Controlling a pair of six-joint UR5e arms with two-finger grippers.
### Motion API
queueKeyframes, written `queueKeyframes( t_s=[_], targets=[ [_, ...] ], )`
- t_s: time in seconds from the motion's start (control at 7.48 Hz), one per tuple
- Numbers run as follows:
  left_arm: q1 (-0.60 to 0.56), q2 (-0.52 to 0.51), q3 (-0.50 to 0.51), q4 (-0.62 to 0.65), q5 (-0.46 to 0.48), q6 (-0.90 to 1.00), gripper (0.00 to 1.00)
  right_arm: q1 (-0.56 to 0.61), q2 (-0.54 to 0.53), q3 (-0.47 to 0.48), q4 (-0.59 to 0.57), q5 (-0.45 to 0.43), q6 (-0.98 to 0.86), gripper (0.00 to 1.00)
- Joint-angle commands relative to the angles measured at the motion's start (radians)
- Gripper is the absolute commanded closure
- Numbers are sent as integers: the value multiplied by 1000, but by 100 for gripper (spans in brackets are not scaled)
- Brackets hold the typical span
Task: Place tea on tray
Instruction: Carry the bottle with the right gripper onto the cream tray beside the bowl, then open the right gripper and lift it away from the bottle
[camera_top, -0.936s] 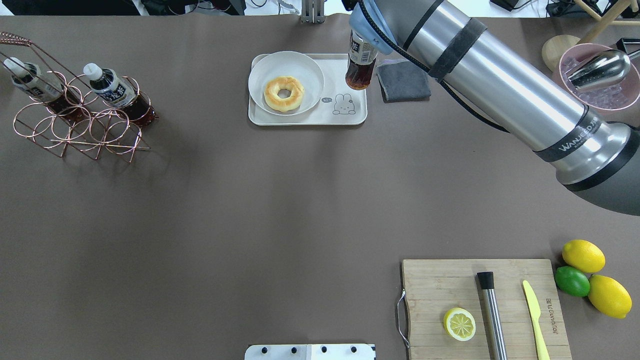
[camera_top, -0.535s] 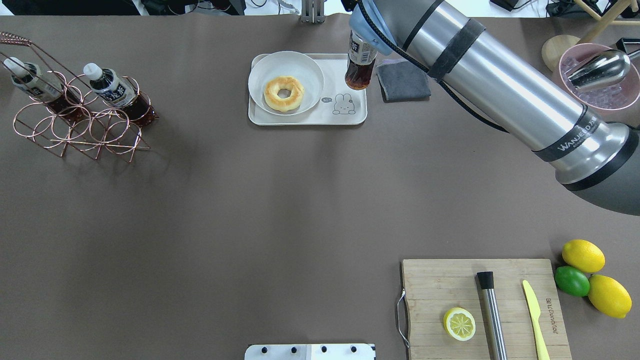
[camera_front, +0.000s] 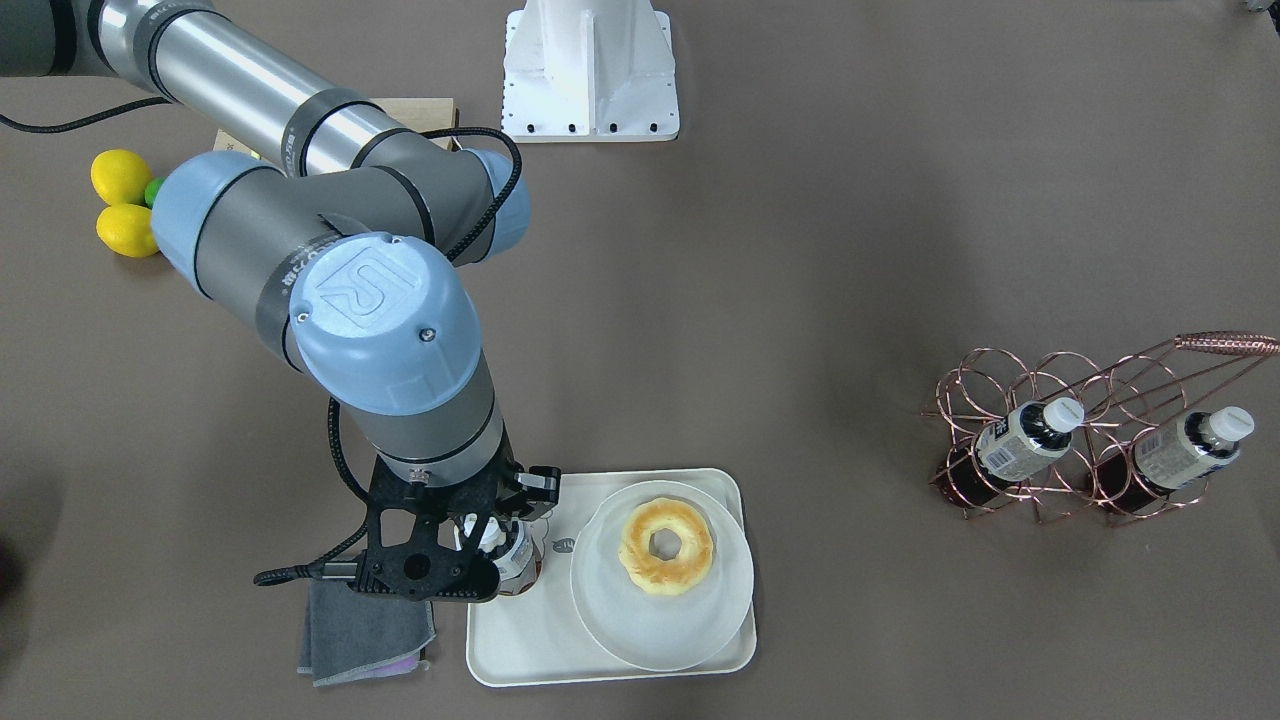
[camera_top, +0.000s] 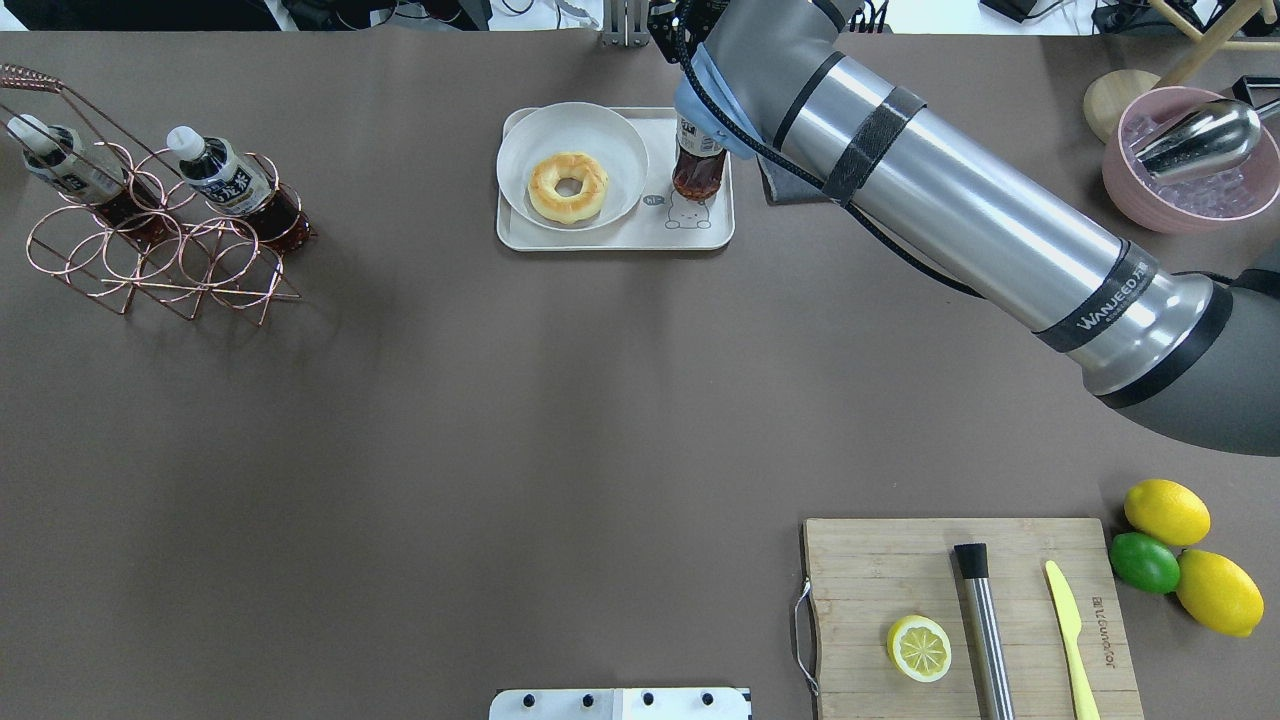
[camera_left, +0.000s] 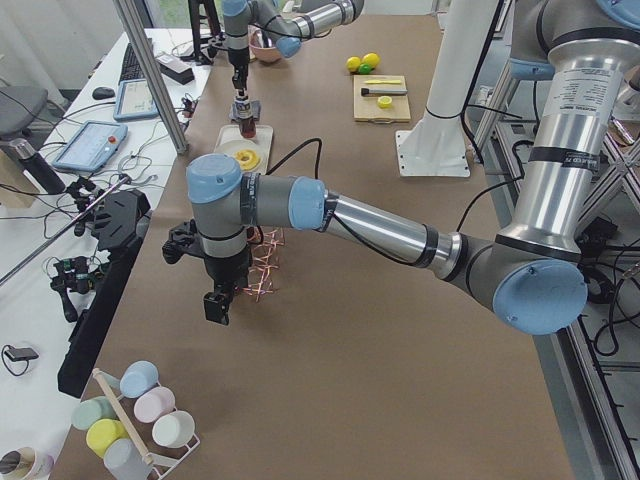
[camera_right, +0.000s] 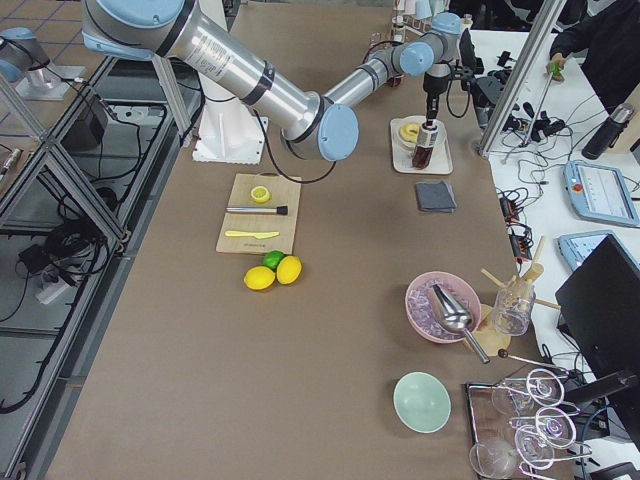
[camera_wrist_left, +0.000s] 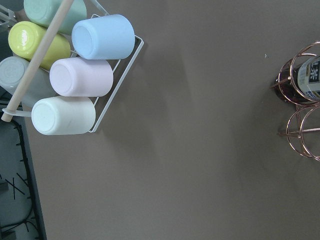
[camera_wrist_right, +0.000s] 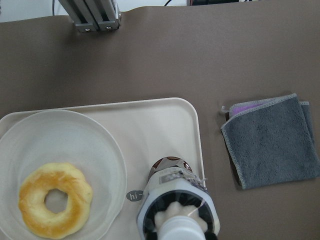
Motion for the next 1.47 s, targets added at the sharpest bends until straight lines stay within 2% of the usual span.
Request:
queueKeyframes(
  t_s=[0.0, 0.27, 0.53, 0.8, 1.07, 1.2, 1.34],
  targets=[
    [1, -2, 1, 0, 1, 0, 3, -2, -1, 0, 1, -10, -5, 1],
    [1, -8, -1, 0, 1, 0, 3, 10, -1, 12, -1, -2, -10, 0],
    [-1, -8, -4, 0, -1, 3, 3, 49, -23, 119, -71, 80, -10, 0],
    [-2, -8, -10, 0, -2, 8, 3, 59, -94, 414, -326, 84, -25, 0],
    [-4, -7, -12, 0, -4, 9, 3, 82, -318, 723, -459, 78, -120, 0],
    [-2, -7, -12, 0, -4, 11, 3, 93, -426, 788, -462, 59, -169, 0],
    [-4, -1, -15, -2, -5, 11, 3, 120, -497, 799, -459, 44, -271, 0]
  ],
)
